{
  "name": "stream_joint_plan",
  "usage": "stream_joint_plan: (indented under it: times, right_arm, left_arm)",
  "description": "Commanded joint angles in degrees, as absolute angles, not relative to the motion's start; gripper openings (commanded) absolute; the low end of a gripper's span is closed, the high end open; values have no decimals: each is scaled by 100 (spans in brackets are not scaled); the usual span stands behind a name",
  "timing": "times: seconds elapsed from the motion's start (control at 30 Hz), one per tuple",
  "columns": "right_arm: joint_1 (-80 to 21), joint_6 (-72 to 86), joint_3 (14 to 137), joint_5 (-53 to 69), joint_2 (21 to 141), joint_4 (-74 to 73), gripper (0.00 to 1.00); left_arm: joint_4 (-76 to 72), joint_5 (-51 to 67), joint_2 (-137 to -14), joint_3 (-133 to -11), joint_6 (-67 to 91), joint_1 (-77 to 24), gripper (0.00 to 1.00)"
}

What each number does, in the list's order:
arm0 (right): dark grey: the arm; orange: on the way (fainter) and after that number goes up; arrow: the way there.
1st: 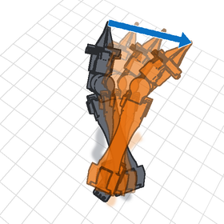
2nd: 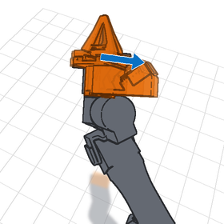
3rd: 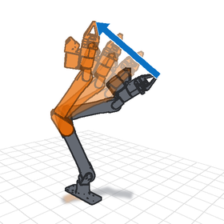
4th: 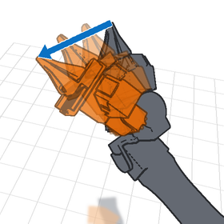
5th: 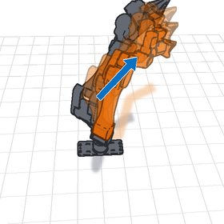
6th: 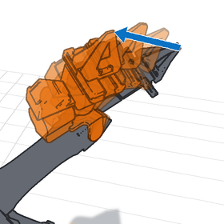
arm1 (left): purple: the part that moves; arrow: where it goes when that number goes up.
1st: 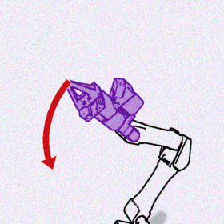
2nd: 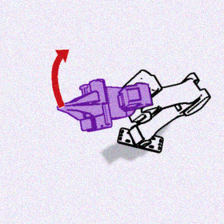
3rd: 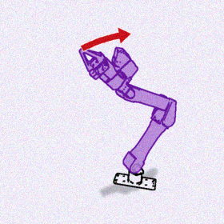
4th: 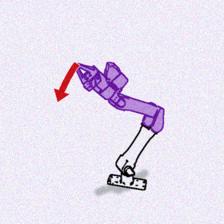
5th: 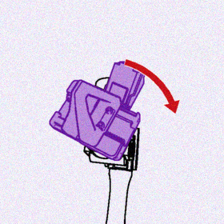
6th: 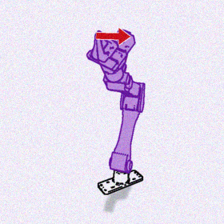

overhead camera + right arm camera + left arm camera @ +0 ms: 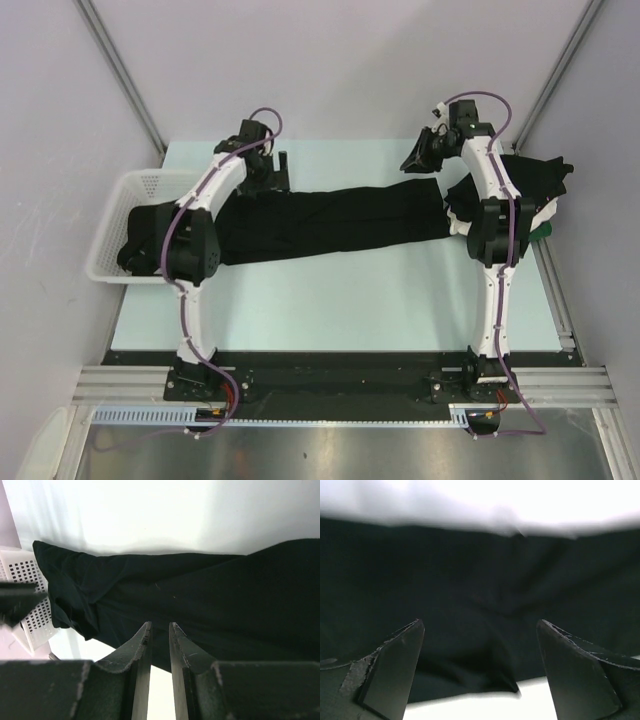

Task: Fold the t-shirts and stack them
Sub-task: Fold the other side of the tshirt into a rectangle, then rotate the tshirt 90 degrees

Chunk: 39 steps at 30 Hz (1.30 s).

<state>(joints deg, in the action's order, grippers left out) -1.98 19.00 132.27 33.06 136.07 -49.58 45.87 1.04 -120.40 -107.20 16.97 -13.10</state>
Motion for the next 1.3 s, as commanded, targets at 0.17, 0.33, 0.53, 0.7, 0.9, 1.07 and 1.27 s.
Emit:
stream_joint_plan:
  times: [0.17,0.33,0.53,0.7,0.9,1.07,1.27]
  right_arm:
    - [-44,1767,13078,3401,13078,-4983,25]
    - [-44,1775,13122,3401,13157,-4983,25]
    - [-44,1793,13201,3410,13271,-4983,25]
    - [-44,1793,13263,3419,13333,-4983,25]
    - [123,1784,13236,3419,13342,-5010,24]
    - [158,1784,13201,3454,13342,-5019,24]
    - [193,1819,13192,3472,13359,-5001,24]
  left_arm:
    - [4860,-782,-13359,-12620,1441,-563,100]
    - [4922,-896,-13641,-12973,1398,-299,99]
    - [5124,-958,-13904,-13069,1354,-132,99]
    - [5326,-896,-14176,-13174,1371,-97,100]
    - [5528,-1002,-14387,-13280,1389,-97,99]
    - [5686,-1073,-14572,-13403,1371,-97,99]
    - [5827,-739,-14774,-13351,1441,-105,72]
